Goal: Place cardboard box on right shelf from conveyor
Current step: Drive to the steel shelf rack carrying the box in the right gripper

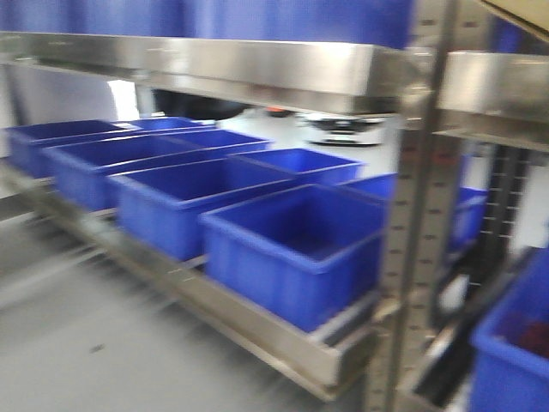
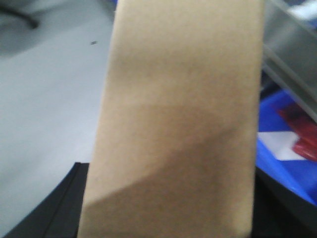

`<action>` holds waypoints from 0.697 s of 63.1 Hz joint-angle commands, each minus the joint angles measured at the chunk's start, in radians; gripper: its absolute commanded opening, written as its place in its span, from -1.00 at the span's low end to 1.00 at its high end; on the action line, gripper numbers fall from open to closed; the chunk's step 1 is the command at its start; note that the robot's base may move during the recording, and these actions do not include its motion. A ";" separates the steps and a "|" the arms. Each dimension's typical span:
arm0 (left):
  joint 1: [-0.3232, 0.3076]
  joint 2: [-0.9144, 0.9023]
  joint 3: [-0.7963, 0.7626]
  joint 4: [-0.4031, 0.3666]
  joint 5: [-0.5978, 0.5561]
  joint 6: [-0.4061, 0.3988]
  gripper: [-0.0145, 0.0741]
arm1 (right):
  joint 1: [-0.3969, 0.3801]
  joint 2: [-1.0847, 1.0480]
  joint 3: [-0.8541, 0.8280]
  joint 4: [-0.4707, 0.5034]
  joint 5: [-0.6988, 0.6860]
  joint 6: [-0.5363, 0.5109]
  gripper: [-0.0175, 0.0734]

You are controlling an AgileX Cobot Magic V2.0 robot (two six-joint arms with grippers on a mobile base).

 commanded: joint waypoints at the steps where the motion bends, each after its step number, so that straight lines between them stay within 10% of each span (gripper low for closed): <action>1: 0.001 -0.011 -0.003 -0.009 -0.092 -0.007 -0.94 | -0.003 -0.003 -0.027 -0.014 -0.069 -0.003 -0.21; 44: 0.001 -0.011 -0.003 -0.009 -0.092 -0.007 -0.94 | -0.003 -0.003 -0.027 -0.014 -0.069 -0.003 -0.21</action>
